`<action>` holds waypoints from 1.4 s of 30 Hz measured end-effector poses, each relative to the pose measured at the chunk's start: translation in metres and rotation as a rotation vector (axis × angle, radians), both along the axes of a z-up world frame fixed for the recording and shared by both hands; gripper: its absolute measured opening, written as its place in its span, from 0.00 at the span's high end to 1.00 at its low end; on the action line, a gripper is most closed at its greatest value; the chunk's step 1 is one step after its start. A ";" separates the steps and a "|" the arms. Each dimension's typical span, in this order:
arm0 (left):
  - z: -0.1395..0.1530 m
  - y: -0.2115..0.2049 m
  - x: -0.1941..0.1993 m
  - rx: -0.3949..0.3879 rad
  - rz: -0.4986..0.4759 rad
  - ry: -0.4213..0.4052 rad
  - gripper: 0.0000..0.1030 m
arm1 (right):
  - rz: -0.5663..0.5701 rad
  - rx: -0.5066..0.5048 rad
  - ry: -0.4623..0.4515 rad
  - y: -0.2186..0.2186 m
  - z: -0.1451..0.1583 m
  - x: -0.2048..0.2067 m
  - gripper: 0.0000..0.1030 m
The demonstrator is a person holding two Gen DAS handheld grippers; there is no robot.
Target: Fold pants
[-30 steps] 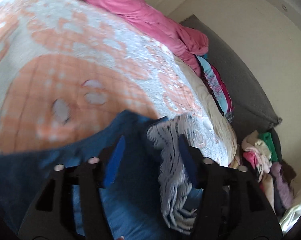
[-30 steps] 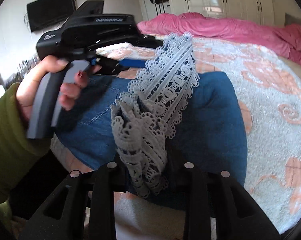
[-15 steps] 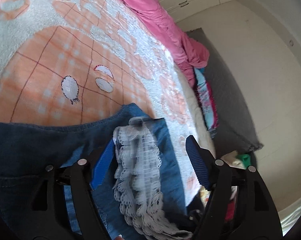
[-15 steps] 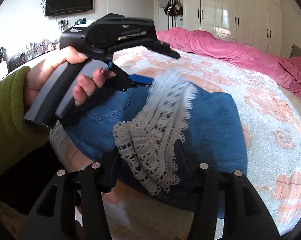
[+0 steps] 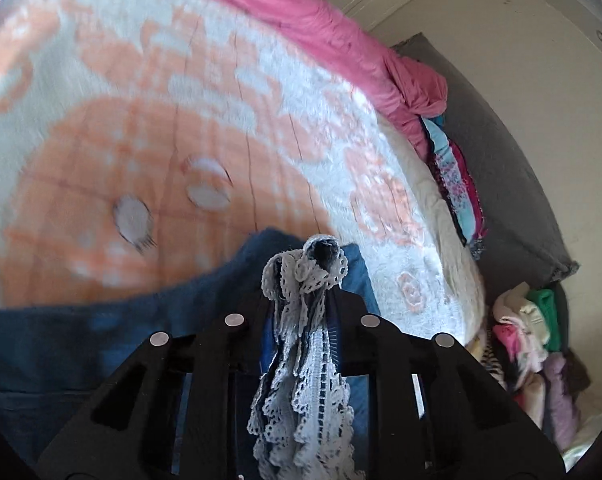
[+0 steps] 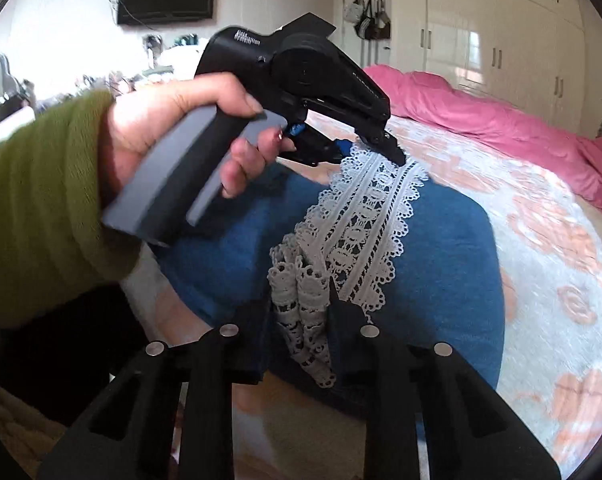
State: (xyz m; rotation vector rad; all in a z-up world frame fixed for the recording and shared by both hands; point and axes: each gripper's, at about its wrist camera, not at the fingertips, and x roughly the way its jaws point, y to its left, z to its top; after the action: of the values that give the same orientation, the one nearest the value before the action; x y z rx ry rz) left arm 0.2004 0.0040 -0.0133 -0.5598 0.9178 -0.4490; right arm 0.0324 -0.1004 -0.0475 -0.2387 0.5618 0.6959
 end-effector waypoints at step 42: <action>0.015 -0.007 -0.152 0.435 0.074 -0.153 0.39 | -0.209 0.110 0.117 -0.078 0.010 0.008 0.53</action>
State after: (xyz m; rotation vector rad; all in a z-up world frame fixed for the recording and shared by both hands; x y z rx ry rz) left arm 0.0489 -0.0032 0.0013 -0.1584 0.8132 -0.2106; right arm 0.0400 -0.1780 -0.0373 -0.0361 0.6476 0.5376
